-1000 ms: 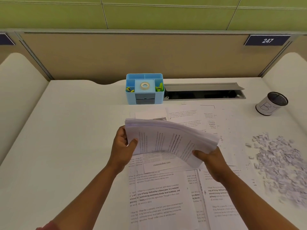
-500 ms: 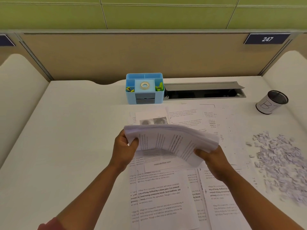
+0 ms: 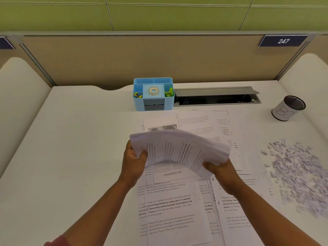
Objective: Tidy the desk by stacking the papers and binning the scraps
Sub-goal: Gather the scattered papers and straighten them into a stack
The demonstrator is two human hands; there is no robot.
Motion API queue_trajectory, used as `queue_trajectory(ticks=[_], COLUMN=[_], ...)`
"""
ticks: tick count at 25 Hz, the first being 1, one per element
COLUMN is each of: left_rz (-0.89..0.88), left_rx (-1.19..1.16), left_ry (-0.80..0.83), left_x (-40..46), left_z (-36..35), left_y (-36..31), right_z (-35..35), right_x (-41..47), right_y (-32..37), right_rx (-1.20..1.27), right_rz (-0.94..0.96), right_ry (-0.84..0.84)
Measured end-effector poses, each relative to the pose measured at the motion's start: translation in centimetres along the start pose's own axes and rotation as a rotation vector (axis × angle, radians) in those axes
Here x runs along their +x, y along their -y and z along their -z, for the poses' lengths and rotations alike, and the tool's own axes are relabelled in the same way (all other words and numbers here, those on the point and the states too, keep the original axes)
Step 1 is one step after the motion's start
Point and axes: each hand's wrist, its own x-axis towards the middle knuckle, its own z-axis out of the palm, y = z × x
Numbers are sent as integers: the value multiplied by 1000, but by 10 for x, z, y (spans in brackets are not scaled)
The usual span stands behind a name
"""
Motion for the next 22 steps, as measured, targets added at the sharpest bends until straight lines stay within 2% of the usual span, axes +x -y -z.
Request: queue_trajectory(ticks=[10,14,19,22], left_rz=[129,115,152,108], left_rx=[-5,-4,133,179], left_ry=[46,41,152,180], left_x=[-4,-1,5,8], left_z=[10,12,23,29], left_y=[24,27,43,34], right_z=[1,3,0,2], right_x=[-2,-1,-3,-1], right_y=[-11,-13,-16,-10], right_rx=[17,24,23,-40], right_rz=[-29,-37,-68,-75], right_ry=[50,36,76,35])
